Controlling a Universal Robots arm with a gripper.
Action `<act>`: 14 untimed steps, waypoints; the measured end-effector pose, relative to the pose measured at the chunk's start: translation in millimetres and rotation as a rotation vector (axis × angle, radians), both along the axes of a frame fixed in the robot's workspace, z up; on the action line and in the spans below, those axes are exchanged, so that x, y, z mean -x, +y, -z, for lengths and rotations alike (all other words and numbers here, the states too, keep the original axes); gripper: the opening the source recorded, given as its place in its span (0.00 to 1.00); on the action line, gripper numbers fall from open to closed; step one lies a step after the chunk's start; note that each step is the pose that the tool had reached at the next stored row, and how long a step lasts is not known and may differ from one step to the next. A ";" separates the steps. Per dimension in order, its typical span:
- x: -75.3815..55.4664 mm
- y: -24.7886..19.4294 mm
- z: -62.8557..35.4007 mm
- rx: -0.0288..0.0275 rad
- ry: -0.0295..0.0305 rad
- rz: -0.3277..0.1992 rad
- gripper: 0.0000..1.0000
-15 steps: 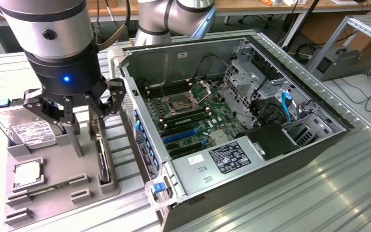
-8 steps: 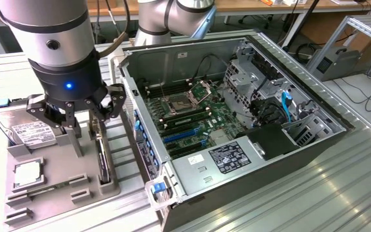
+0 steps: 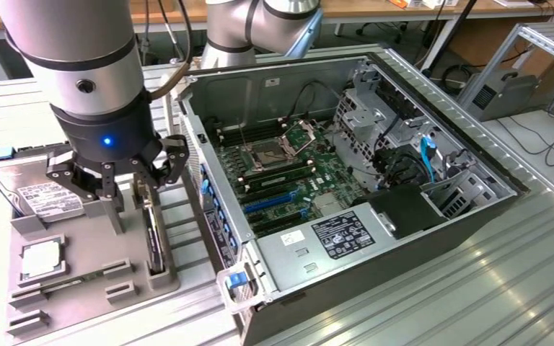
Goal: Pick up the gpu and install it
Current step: 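Pick up the gpu and move the gpu toward the slot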
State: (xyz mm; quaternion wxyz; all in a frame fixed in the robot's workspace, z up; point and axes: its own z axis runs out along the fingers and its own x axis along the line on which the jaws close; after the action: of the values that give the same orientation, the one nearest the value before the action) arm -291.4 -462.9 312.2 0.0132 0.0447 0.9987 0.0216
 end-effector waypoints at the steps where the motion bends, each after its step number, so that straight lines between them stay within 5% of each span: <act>1: 0.0 0.0 0.8 0.0000 0.0001 0.000 0.48; 8: -2.9 0.1 2.1 -0.0001 -0.0001 0.001 0.48; 14: -4.1 0.1 13.4 0.0001 0.0000 0.001 0.48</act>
State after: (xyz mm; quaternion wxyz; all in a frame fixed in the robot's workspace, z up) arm -287.3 -462.7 298.7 0.0132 0.0451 0.9987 0.0216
